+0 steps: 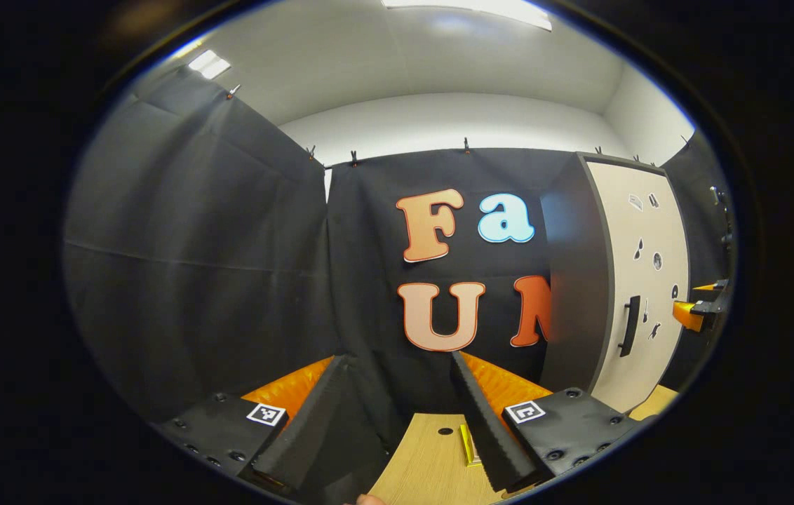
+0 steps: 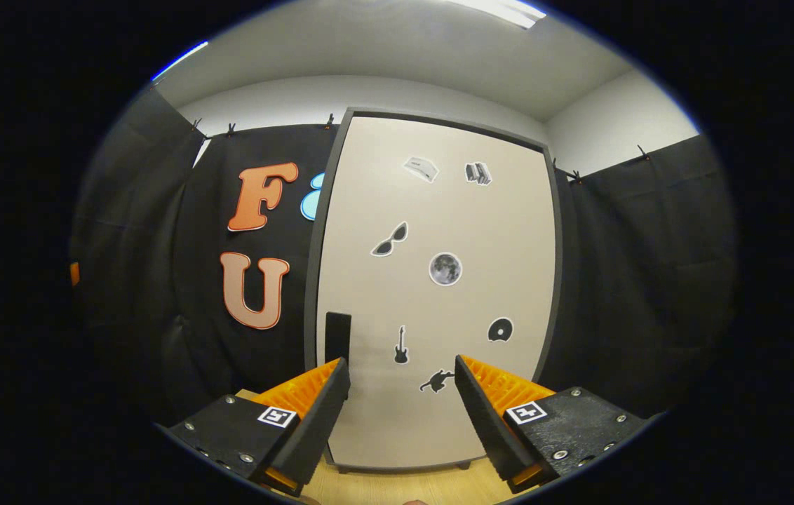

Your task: Open the cabinet door with the right hand, grasp the bottle in the cabinet with the left hand and place it on the coaster, then close the cabinet door with the right hand.

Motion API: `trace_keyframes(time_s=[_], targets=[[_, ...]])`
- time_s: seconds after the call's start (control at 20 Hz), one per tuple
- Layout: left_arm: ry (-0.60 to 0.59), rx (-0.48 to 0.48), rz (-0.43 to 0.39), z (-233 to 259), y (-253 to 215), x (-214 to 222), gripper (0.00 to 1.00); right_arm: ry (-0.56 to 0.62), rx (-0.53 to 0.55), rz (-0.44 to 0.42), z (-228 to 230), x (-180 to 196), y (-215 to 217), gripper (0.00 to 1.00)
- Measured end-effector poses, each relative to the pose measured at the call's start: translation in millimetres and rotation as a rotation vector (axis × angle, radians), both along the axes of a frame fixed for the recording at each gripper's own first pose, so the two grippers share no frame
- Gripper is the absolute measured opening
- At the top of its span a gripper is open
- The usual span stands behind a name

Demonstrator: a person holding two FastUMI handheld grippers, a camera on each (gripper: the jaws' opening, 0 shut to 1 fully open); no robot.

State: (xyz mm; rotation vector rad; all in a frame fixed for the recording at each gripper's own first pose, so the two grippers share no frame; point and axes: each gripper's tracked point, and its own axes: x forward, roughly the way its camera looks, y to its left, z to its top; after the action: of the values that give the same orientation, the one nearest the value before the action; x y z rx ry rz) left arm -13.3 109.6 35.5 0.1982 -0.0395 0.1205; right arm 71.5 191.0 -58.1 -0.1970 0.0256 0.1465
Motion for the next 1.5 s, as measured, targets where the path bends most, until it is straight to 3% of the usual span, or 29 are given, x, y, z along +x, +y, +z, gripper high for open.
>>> trace_keyframes(time_s=[0.65, 0.95, 1.05, 1.35, 1.5], targets=[[0.012, 0.0, 0.054, -8.4, 25.2, -14.1, 0.98, 0.073, -0.028, 0.034, -57.2, 80.4, 55.1, 0.93], [0.012, 0.006, 0.078, -9.5, 32.1, -15.0, 0.98, 0.134, 0.004, 0.013, -76.7, 97.6, 57.7, 0.82], [0.015, 0.002, 0.078, -10.5, 32.8, -14.8, 0.99, 0.156, 0.019, 0.034, -81.4, 99.5, 63.1, 0.75], [0.037, -0.009, 0.089, -16.0, 36.4, -15.7, 0.99, 0.227, 0.095, 0.053, -91.6, 98.0, 69.3, 0.39], [0.045, -0.012, 0.096, -17.7, 38.0, -15.4, 0.98, 0.215, 0.086, 0.057, -91.0, 95.1, 69.1, 0.33]])
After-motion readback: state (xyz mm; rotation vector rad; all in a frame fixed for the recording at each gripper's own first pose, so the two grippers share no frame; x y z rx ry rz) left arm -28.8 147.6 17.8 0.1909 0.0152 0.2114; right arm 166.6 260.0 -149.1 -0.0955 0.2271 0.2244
